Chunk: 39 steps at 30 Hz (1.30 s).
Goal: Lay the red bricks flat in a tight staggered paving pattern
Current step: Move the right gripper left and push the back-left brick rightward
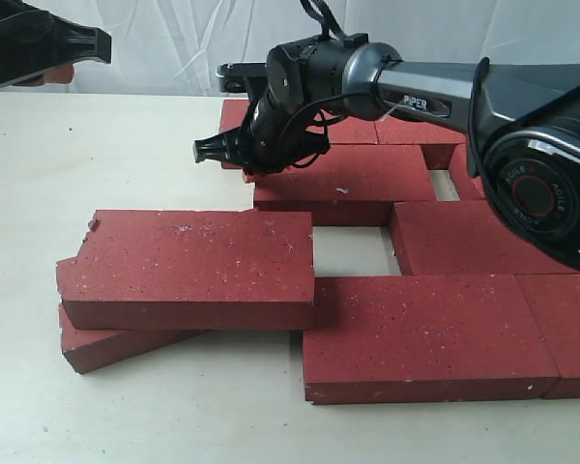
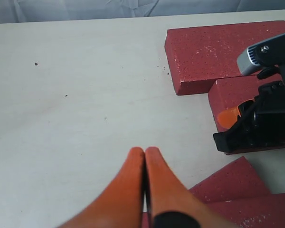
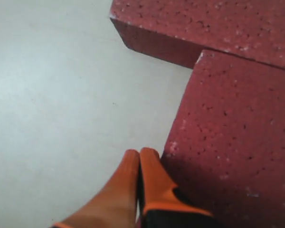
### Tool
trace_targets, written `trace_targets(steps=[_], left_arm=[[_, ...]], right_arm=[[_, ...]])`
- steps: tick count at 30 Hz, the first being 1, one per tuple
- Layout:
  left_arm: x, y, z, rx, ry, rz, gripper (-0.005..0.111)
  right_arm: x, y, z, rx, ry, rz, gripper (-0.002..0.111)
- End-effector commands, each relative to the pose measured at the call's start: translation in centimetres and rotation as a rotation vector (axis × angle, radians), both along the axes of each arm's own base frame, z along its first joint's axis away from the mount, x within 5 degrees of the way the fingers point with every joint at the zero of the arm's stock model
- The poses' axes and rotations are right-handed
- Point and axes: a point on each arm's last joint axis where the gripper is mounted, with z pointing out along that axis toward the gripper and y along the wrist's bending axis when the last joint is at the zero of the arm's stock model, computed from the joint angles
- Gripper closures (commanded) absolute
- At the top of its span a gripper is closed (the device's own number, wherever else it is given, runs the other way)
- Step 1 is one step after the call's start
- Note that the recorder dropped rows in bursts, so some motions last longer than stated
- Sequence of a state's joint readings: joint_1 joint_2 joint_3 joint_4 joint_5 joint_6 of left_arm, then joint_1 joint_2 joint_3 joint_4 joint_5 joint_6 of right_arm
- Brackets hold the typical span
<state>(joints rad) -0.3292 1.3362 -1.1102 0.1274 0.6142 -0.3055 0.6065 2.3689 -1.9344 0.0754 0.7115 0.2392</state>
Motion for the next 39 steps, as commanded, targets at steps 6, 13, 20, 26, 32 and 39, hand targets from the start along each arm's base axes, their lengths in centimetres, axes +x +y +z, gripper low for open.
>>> trace_targets(steps=[6,13,20,26,32,39], left_arm=[[-0.1,0.0,0.1,-0.015,-0.008,0.005,0.107],[-0.1,0.0,0.1,-0.015,-0.008,0.005,0.107],[-0.1,0.0,0.1,-0.015,-0.008,0.005,0.107],[-0.1,0.0,0.1,-0.015,-0.008,0.005,0.107],[-0.1,0.0,0.1,-0.015,-0.008,0.005,0.107],[-0.1,0.0,0.1,-0.015,-0.008,0.005,0.107]], right_arm=[[0.5,-0.8,0.3,-0.08,-0.038,-0.043,0.109],[0.5,-1.2,0.2,-0.123,-0.042,-0.056,0.109],[0.6,-1.6,0.2,-0.155,-0.04,-0.087,0.109],[0.6,-2.4,0.1,-0.243,-0.051,-0.102,0.109],[0.6,-2.9,0.1,-0.309,-0.056,-0.098,0.109],[0.7,-3.4,0.2,-0.365,-0.067,-0.092,0.109]])
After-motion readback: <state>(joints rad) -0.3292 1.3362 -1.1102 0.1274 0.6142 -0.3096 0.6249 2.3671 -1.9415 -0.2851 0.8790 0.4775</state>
